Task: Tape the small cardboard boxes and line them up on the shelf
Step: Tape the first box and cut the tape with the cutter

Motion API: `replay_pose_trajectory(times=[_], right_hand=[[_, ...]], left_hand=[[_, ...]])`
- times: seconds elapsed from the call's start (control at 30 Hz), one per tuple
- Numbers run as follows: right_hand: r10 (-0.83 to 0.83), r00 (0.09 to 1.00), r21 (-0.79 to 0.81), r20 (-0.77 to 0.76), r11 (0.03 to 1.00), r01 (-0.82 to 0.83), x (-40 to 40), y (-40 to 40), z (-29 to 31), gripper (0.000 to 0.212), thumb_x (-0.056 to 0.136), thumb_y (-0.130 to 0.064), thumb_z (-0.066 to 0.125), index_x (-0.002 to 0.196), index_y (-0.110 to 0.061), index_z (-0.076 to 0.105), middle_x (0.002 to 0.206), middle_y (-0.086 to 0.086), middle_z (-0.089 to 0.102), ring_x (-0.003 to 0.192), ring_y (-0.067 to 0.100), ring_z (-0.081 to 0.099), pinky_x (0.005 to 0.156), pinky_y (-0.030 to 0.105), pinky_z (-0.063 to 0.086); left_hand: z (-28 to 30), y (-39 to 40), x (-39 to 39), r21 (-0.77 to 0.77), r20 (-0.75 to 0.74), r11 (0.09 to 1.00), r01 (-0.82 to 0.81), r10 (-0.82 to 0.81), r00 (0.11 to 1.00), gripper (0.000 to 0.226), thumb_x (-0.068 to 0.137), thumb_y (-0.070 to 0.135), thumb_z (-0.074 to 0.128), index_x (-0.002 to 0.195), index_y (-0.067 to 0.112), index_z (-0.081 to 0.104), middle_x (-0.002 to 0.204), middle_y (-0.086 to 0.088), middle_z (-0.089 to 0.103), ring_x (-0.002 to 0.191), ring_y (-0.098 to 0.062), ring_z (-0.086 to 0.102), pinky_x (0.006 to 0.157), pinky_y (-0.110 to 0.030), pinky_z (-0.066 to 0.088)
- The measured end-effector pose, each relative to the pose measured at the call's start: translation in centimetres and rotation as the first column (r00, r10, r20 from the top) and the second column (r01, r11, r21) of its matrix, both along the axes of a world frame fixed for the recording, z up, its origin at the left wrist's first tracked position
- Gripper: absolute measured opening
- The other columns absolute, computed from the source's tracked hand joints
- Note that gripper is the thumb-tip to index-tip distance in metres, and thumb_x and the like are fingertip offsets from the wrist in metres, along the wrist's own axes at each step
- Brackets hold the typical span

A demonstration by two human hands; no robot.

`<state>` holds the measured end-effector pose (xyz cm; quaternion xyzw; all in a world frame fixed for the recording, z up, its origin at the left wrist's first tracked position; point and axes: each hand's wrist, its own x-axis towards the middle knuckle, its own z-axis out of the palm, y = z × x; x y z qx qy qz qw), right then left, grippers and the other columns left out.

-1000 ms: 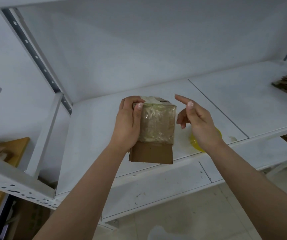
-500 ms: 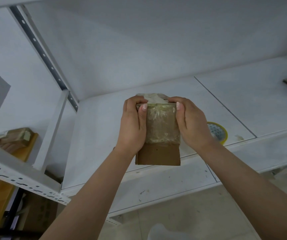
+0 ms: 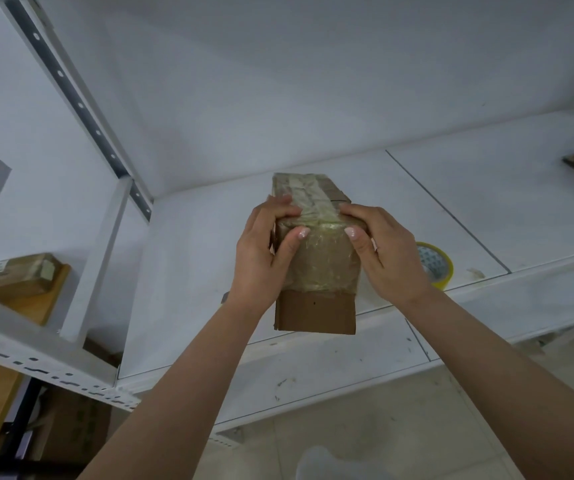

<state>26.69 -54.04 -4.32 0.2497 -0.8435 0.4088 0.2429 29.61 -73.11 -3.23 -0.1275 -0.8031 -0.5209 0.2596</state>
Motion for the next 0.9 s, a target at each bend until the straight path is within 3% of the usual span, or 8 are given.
replay_pose_trajectory(times=[0.1, 0.17, 0.27, 0.33, 0.43, 0.57, 0.73, 0.9], right_hand=[[0.046, 0.988, 0.052, 0.148, 0.997, -0.054, -0.1, 0.3, -1.5, 0.061, 0.097, -0.057, 0.036, 0.147, -0.024, 0.036, 0.131, 0.005, 0.056, 0.091, 0.021, 0.063, 0.077, 0.036, 0.052], [0.024, 0.989, 0.161, 0.146, 0.986, -0.048, 0.1, 0.2, -2.5, 0.061, 0.096, -0.06, 0.036, 0.15, -0.031, 0.032, 0.112, 0.008, 0.059, 0.082, 0.023, 0.062, 0.068, 0.039, 0.053], [0.011, 0.999, 0.308, 0.05, 0.951, -0.026, 0.5, -0.2, -3.6, 0.067, 0.094, -0.064, 0.023, 0.146, -0.025, 0.04, 0.081, 0.008, 0.051, 0.06, 0.023, 0.051, 0.05, 0.03, 0.042], [0.019, 0.999, 0.355, 0.031, 0.935, -0.029, 0.9, -0.4, -4.4, 0.064, 0.094, -0.059, 0.027, 0.142, -0.021, 0.048, 0.077, 0.012, 0.052, 0.059, 0.027, 0.054, 0.048, 0.03, 0.041], [0.042, 0.999, 0.374, -0.01, 0.927, -0.035, 1.6, -0.7, -6.0, 0.056, 0.096, -0.05, 0.037, 0.134, -0.014, 0.057, 0.071, 0.014, 0.052, 0.054, 0.029, 0.053, 0.048, 0.032, 0.045], [0.025, 1.0, 0.393, 0.006, 0.919, -0.025, 2.2, -1.6, -7.1, 0.049, 0.091, -0.042, 0.048, 0.127, -0.013, 0.065, 0.07, 0.013, 0.052, 0.054, 0.028, 0.052, 0.051, 0.031, 0.047], [0.065, 0.993, 0.421, 0.095, 0.902, -0.099, 2.0, -1.0, -6.0, 0.059, 0.094, -0.053, 0.035, 0.134, -0.016, 0.059, 0.075, 0.013, 0.054, 0.057, 0.028, 0.053, 0.053, 0.031, 0.045], [0.105, 0.992, 0.416, 0.076, 0.9, -0.127, 1.7, -0.5, -6.3, 0.053, 0.096, -0.047, 0.04, 0.136, -0.017, 0.057, 0.074, 0.012, 0.051, 0.056, 0.027, 0.05, 0.057, 0.026, 0.035]], left_hand=[[-0.9, -0.5, 0.1, -0.091, 0.034, 0.995, 0.027, -0.024, 0.999, 0.027, 0.089, 0.028, 0.066, 0.112, 0.014, 0.063, 0.127, 0.003, 0.056, 0.127, -0.005, 0.048, 0.097, -0.044, 0.05], [-1.6, -0.8, 0.2, -0.18, 0.04, 0.982, 0.063, -0.057, 0.998, 0.032, 0.088, 0.029, 0.066, 0.115, 0.012, 0.064, 0.124, 0.005, 0.055, 0.126, 0.001, 0.045, 0.101, -0.042, 0.047], [-2.7, -1.1, 0.4, -0.306, 0.142, 0.945, 0.117, -0.076, 0.987, 0.045, 0.086, 0.028, 0.071, 0.128, 0.015, 0.063, 0.132, -0.008, 0.053, 0.139, -0.016, 0.034, 0.115, -0.043, 0.033], [-3.5, -1.2, 0.7, -0.35, 0.204, 0.93, 0.113, -0.042, 0.978, 0.044, 0.086, 0.023, 0.069, 0.129, 0.014, 0.063, 0.14, -0.016, 0.05, 0.145, -0.032, 0.025, 0.117, -0.043, 0.027], [-5.4, -1.2, 1.3, -0.44, 0.242, 0.886, 0.143, -0.037, 0.97, 0.042, 0.09, 0.016, 0.065, 0.131, 0.01, 0.059, 0.148, -0.017, 0.042, 0.148, -0.037, 0.013, 0.118, -0.04, 0.018], [-7.4, -1.7, 2.0, -0.393, 0.268, 0.909, 0.14, -0.032, 0.963, 0.043, 0.092, 0.015, 0.062, 0.134, 0.011, 0.056, 0.149, -0.003, 0.031, 0.148, -0.031, 0.005, 0.117, -0.035, 0.016], [-7.2, -2.5, 1.6, -0.385, 0.286, 0.913, 0.135, -0.021, 0.958, 0.049, 0.085, 0.026, 0.071, 0.131, 0.015, 0.06, 0.148, -0.006, 0.043, 0.148, -0.029, 0.014, 0.12, -0.041, 0.02], [-7.4, -3.1, 1.5, -0.359, 0.322, 0.904, 0.233, -0.114, 0.94, 0.046, 0.095, 0.02, 0.06, 0.137, 0.027, 0.045, 0.152, 0.002, 0.03, 0.15, -0.024, 0.005, 0.121, -0.028, 0.013]])
